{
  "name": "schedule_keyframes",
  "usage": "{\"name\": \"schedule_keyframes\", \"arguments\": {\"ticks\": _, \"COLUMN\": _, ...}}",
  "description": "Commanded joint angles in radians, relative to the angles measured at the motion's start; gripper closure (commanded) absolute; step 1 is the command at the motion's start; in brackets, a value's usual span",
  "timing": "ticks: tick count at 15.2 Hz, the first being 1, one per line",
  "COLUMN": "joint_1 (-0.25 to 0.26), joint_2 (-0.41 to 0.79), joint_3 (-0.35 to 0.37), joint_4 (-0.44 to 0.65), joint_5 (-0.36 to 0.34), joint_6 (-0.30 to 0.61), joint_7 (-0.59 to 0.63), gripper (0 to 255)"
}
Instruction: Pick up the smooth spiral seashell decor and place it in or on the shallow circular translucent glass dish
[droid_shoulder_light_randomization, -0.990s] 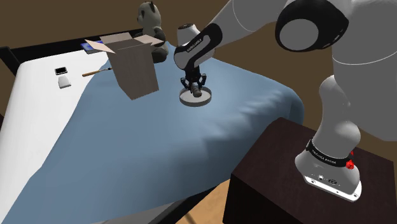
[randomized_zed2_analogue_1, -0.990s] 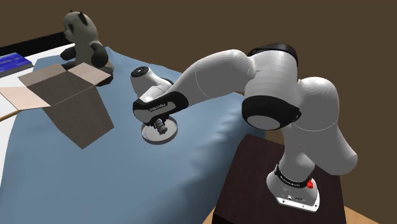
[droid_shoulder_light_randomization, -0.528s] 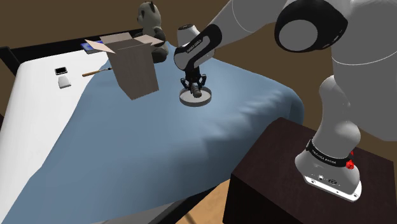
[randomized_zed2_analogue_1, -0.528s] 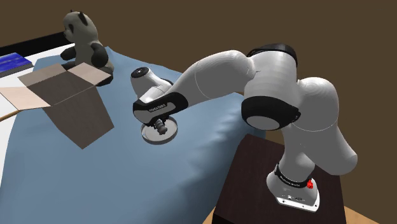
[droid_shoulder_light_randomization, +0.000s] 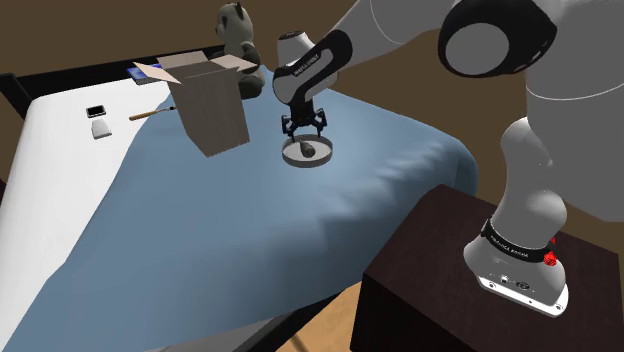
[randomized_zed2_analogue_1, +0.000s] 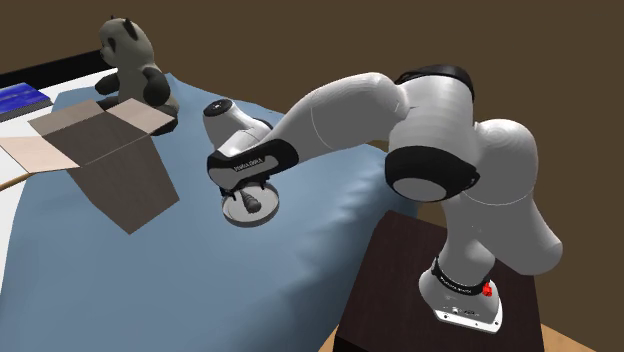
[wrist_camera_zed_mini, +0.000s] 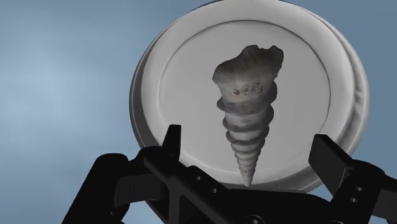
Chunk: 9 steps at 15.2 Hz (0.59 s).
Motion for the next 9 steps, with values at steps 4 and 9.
{"name": "schedule_keyframes", "arguments": {"ticks": 4, "joint_1": 0.03, "joint_2": -0.043, "joint_3": -0.031, "joint_4": 0.026, "joint_5": -0.038, "joint_6": -0.063, "joint_7": 0.023, "gripper": 0}}
{"name": "schedule_keyframes", "arguments": {"ticks": 9, "joint_1": 0.03, "joint_2": -0.043, "joint_3": -0.031, "joint_4": 0.026, "joint_5": -0.037, "joint_6": -0.063, "joint_7": 0.023, "gripper": 0}}
